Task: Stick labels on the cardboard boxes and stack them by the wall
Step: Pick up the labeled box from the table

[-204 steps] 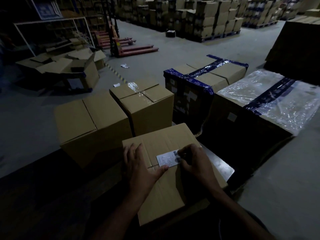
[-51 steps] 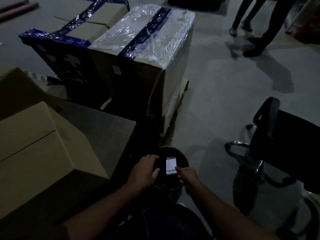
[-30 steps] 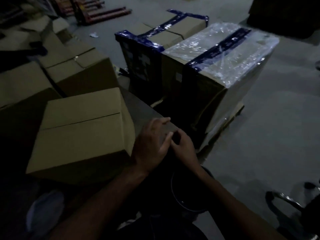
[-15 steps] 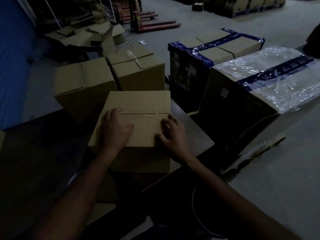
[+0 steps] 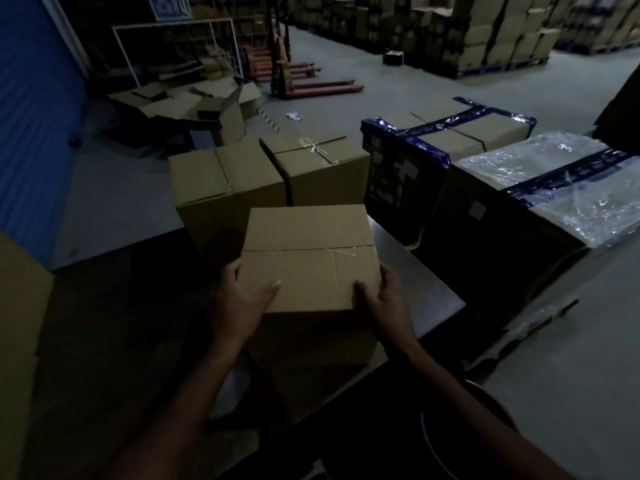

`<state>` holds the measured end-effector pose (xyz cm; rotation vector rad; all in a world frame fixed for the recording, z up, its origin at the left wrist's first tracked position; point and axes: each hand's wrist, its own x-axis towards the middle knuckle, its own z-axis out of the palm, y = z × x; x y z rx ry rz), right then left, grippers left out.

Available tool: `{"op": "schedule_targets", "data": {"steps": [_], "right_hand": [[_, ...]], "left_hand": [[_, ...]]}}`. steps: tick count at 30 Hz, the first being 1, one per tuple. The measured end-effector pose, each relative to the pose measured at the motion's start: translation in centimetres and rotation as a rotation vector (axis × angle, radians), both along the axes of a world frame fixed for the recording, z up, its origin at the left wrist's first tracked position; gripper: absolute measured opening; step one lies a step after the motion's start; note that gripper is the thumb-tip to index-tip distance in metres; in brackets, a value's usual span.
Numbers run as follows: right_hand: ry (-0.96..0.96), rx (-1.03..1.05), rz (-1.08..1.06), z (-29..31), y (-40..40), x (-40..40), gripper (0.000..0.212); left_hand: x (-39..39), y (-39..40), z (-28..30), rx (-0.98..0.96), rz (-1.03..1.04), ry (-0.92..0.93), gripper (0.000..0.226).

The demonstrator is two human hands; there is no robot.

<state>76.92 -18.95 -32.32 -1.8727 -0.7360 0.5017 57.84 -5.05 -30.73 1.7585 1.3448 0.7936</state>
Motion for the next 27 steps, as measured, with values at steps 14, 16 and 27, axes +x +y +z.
{"op": "schedule_targets", "data": {"steps": [14,16,27], "right_hand": [[-0.094,0.385,-0.014,11.2,3.2,-8.3,0.061],[-0.076,0.439,0.044,12.7,4.3,-8.7,0.068],[0.086,0.598,0.268,20.0,14.5,-5.6,0.059]], "left_hand": [[-11.1,-0.1,11.0,0.466,0.103,-0.464,0.046],[-11.5,1.1,12.0,0.515,0.122,-0.512,0.045],[-8.6,9.7,17.6,0.596,0.299,-0.585,0.04]]}}
